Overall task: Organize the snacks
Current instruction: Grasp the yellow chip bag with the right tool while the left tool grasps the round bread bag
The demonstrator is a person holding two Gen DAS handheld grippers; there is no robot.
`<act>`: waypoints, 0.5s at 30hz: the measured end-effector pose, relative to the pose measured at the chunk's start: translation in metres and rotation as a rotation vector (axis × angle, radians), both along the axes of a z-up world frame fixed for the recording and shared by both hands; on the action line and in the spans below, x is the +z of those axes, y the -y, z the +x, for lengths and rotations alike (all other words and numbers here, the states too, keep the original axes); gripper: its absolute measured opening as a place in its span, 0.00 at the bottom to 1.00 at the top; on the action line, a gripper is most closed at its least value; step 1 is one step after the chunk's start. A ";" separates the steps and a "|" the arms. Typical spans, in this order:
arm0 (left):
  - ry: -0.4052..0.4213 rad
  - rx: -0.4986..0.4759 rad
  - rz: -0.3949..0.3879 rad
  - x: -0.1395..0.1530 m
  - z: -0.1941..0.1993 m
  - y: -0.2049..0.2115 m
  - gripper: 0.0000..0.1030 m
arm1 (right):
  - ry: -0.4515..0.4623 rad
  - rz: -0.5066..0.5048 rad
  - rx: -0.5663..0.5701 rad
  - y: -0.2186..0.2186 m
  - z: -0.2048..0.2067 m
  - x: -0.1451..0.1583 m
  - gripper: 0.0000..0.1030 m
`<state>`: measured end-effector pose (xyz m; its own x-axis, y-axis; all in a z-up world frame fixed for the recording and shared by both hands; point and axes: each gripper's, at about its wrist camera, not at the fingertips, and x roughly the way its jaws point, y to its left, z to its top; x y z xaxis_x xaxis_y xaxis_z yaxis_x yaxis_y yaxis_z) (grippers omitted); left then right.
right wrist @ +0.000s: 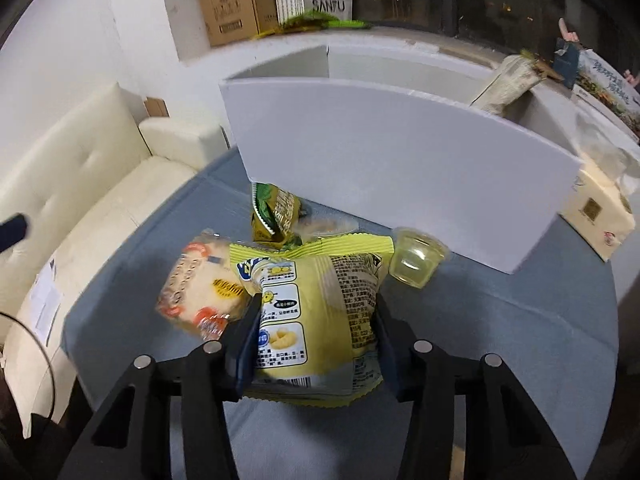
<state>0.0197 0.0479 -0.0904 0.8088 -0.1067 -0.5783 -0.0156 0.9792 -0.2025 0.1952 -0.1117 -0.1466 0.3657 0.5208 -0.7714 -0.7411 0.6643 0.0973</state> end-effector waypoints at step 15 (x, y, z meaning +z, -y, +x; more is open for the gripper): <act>-0.290 0.131 0.019 -0.090 0.106 -0.003 1.00 | 0.093 0.224 -0.138 0.117 -0.061 0.069 0.52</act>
